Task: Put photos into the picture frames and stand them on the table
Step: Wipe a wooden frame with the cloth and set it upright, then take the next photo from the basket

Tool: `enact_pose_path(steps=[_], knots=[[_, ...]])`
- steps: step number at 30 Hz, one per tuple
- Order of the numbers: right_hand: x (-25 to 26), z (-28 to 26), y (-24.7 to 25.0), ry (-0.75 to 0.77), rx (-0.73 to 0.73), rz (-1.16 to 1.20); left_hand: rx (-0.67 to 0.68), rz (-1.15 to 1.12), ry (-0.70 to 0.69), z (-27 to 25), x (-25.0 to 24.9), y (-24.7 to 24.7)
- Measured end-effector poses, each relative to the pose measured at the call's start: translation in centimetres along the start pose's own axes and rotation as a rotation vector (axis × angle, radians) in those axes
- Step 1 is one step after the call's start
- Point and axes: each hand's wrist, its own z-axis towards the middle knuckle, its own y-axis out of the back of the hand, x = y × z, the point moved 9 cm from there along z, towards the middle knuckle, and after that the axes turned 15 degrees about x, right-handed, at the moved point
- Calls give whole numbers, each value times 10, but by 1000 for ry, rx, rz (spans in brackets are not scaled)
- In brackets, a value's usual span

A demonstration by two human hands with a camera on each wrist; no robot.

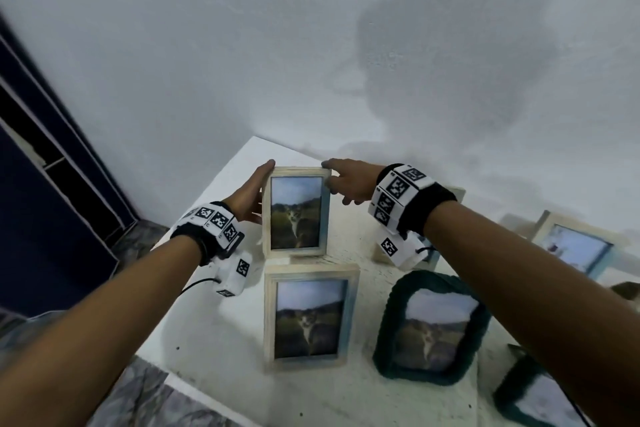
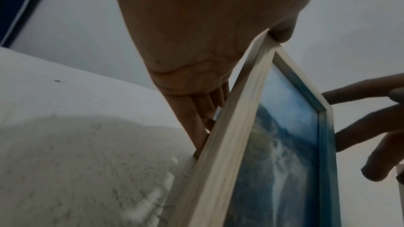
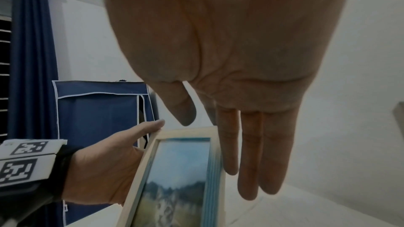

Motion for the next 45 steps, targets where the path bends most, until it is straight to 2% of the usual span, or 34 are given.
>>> enact_pose_path(steps=[5, 8, 11, 15, 18, 21, 24, 28, 32, 36, 41, 45], knots=[[2, -19, 14, 51, -72, 11, -61, 241, 39, -24, -16, 11], [2, -45, 28, 89, -148, -17, -195, 479, -4, -49, -40, 24], [3, -80, 44, 142, -228, -21, -307, 731, -138, -79, -81, 17], [-9, -133, 64, 196, -309, 32, -396, 833, -382, -121, -145, -28], [-35, -181, 68, 225, -379, 77, -385, 833, -533, -150, -175, -94], [-73, -233, 61, 224, -440, 85, -301, 827, -644, -168, -184, -179], [-122, -294, 38, 191, -488, 61, -177, 813, -695, -170, -173, -273], [-204, -386, -7, 103, -515, 50, 9, 766, -717, -163, -133, -410], [-294, -463, -59, -9, -528, 80, 211, 736, -695, -151, -78, -530], [-385, -524, -119, -159, -512, 157, 386, 719, -606, -137, -19, -630], [-480, -564, -194, -399, -460, 156, 521, 855, -467, -119, 43, -722], [-531, -580, -241, -603, -405, 54, 595, 951, -453, -109, 75, -780]])
